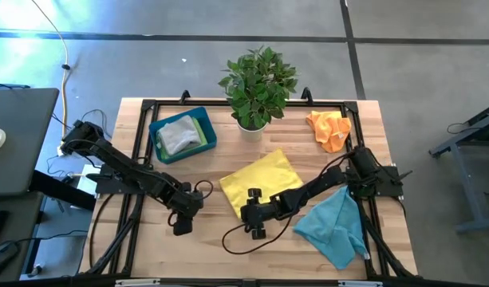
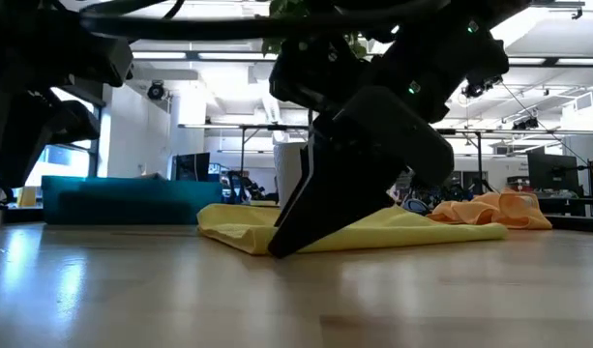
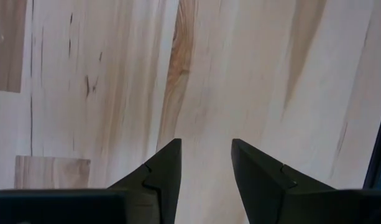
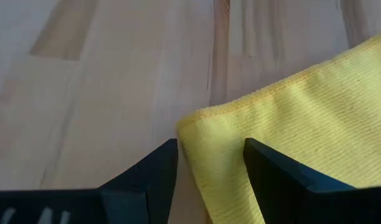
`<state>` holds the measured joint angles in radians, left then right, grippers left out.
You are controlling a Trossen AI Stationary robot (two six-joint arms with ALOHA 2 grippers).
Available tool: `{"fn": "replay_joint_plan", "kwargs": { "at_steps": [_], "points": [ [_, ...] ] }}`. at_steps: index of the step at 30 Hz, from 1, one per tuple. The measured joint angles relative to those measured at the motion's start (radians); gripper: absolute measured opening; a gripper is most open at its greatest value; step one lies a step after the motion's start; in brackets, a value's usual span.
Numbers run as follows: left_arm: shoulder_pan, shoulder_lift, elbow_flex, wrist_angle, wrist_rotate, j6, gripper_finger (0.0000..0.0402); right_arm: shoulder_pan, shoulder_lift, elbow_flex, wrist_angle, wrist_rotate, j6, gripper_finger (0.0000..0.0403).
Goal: Fold microfiber towels
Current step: Fold the yellow towel
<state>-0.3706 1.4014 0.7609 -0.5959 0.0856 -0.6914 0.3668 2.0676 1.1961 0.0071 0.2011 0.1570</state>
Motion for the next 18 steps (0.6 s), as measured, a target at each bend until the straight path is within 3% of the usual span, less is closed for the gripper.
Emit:
{"fn": "replay_joint_plan", "kwargs": {
  "at_steps": [8, 18],
  "points": [
    [0.000, 0.000, 0.000, -0.010, -0.003, -0.001, 0.0131, 0.000, 0.005, 0.002, -0.008, 0.048, 0.024, 0.0165],
    [0.000, 0.000, 0.000, -0.009, -0.009, -0.037, 0.0131, -0.004, 0.006, 0.002, -0.029, 0.050, 0.165, 0.0008]
  ]
}}
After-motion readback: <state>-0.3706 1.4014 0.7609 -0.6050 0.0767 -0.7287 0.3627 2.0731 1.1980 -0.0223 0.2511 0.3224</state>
